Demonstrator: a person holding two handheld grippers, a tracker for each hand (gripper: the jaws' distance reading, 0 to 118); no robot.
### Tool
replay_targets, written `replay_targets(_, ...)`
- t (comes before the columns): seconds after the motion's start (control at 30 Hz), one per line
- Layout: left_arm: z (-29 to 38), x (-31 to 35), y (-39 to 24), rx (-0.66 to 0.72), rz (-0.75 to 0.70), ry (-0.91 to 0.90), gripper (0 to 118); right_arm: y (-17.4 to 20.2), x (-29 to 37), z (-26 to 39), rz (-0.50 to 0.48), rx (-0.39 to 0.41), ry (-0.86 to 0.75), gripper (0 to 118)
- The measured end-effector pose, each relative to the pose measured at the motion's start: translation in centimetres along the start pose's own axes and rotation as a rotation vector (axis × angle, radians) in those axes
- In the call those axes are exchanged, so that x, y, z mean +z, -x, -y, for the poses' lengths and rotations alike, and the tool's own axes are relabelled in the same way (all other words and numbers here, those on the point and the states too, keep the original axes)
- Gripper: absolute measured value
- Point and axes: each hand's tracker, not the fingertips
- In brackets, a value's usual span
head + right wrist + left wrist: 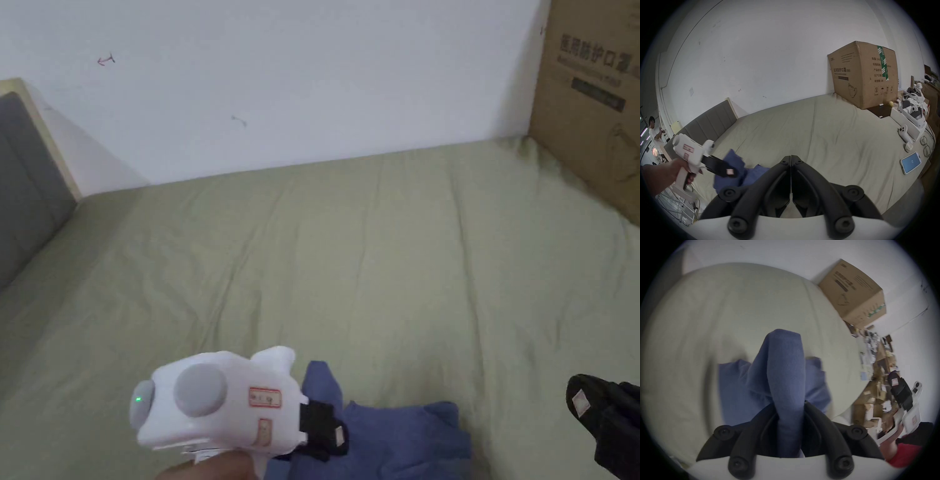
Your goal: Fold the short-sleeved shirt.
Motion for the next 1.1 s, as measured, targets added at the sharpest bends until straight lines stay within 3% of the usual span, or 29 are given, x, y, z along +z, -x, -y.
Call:
replay_targets(0.03, -0.3, -1.5, -0.9, -0.003, 0.044, 0.020, 61, -0.3, 0.1, 0.0, 0.006, -0.003, -0.003, 0)
replay_targets(0.07, -0.7, -3.2, -1.6, 0.016, 0.107, 0.042, 108, -0.6, 0.2, 0.0, 0.015, -0.007, -0.004, 0)
replay_targets(0.1, -1.0, -4.8, -2.1, 0.042, 0.155, 0.079, 116, -1.0, 0.2, 0.1, 0.025, -0.015, -0.002, 0)
replay_targets(0.13, -0.9, -6.1, -2.7, 0.075, 0.165, 0.113, 108, -1.3, 0.2, 0.1, 0.032, -0.025, 0.003, 0)
replay_targets(0.17, -1.0, -6.5, -2.8, 0.091, 0.189, 0.065, 108, -1.5, 0.2, 0.2, 0.035, -0.037, 0.010, 0)
replay_targets(0.4, 0.0, -1.6, -1.7, -0.018, -0.017, -0.051, 109, -2.7, 0.1, 0.4, 0.034, -0.063, 0.010, 0)
replay_targets(0.43, 0.4, -1.0, -1.6, -0.049, -0.010, -0.067, 105, -2.8, 0.0, 0.5, 0.034, -0.066, 0.012, 0)
replay_targets(0.47, 0.9, -0.4, -1.7, -0.098, -0.015, -0.100, 92, -2.9, -0.1, 0.6, 0.033, -0.070, 0.014, 0)
replay_targets(0.53, 2.2, 0.2, -3.9, -0.171, -0.064, -0.133, 21, -3.1, -0.3, 0.6, 0.030, -0.080, 0.019, 0)
replay_targets(0.57, 2.7, -0.2, -4.7, -0.209, -0.098, -0.129, 1, -3.0, -0.4, 0.7, 0.030, -0.085, 0.022, 0)
replay_targets(0.8, 1.9, -9.3, -6.4, -0.422, -0.182, -0.015, 2, -3.1, -0.1, 0.7, 0.045, -0.047, 0.031, 0)
replay_targets(0.93, 3.0, -14.4, -7.6, -0.447, -0.169, 0.091, 2, -3.4, 0.0, 0.6, 0.065, -0.022, 0.035, 0)
replay_targets(1.0, 2.6, -15.0, -7.9, -0.436, -0.079, 0.085, 2, -3.7, 0.2, 0.5, 0.069, -0.032, 0.039, 0)
replay_targets(1.1, 3.2, -13.2, -8.4, -0.303, 0.131, 0.022, 2, -3.5, 0.8, 0.1, 0.050, -0.052, 0.035, 0)
